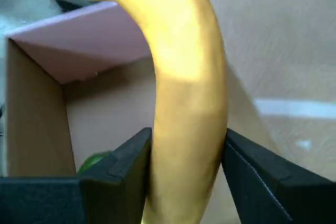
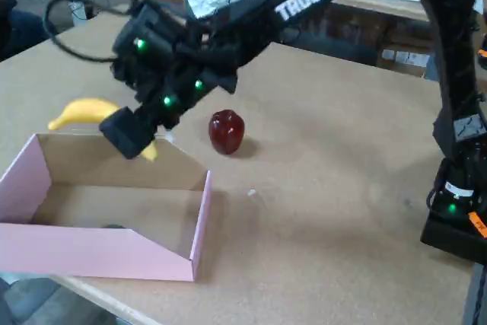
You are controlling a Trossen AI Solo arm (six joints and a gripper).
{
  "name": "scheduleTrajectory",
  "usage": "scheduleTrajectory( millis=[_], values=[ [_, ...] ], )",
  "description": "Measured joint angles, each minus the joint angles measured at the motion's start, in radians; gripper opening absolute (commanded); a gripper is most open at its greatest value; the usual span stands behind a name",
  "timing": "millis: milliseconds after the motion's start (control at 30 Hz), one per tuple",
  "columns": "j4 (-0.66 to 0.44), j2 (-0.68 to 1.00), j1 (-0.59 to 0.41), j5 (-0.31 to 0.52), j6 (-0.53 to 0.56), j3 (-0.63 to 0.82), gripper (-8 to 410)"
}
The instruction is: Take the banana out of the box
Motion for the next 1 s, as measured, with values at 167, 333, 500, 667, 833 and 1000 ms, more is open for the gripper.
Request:
scheduleTrajectory(
  millis=[167,333,500,667,833,1000],
  values=[
    [-0.03,-0.09,0.0,0.027,-0.092,0.0,-1],
    [-0.106,-0.172,0.0,0.049,-0.168,0.0,-1],
    [-0.245,-0.241,0.0,0.11,-0.196,0.0,-1],
    [-0.439,-0.291,0.0,0.229,-0.161,0.0,-1],
    [-0.622,-0.329,-0.003,0.35,-0.057,0.0,-1],
    [-0.739,-0.372,-0.013,0.435,0.059,-0.017,-1]
  ],
)
